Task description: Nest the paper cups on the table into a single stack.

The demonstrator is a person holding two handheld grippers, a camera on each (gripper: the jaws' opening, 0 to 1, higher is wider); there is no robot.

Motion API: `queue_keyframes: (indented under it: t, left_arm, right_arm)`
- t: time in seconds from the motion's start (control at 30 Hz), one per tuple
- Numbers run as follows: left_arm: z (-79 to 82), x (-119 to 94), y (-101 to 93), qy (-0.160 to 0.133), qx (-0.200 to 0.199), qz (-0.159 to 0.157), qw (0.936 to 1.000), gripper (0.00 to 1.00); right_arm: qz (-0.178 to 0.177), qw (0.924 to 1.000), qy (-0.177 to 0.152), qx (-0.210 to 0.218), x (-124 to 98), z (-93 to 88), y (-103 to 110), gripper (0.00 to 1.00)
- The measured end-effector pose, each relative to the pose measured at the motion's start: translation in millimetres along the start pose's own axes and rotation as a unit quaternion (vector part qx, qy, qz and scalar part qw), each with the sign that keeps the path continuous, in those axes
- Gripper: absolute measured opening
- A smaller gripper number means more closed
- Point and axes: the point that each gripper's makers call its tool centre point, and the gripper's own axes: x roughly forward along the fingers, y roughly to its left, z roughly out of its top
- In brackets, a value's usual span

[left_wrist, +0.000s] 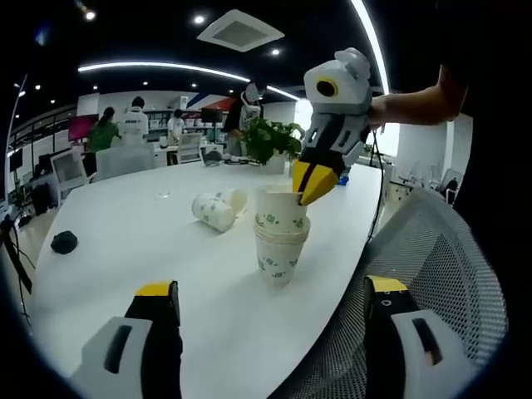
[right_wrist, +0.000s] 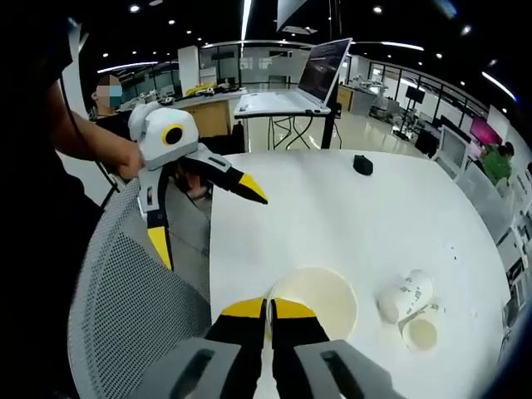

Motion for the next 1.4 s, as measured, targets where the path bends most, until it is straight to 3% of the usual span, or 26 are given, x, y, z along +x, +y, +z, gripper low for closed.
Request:
queue_keyframes:
  t: [0.1,0.93,1.4]
  left_arm:
    - [-4.1,1,-0.3,0.012,0.002,-0.001,0.9999,0.89]
    - [-5.8,2,2.6,0.009,0.000,0.002,1.0000,0.88]
    - [-4.6,2,2.0,0.008,0.001,0.001,1.0000,0.88]
  right_arm:
    - [0.006,1.0000,0.001,0.007,5,-3.2,2,0.00]
    - [0.036,0.9968,0.001,0.071,28,-21.0,5,0.01]
    - [0.034,0.9971,0.008,0.067,29,-20.2,9,0.04]
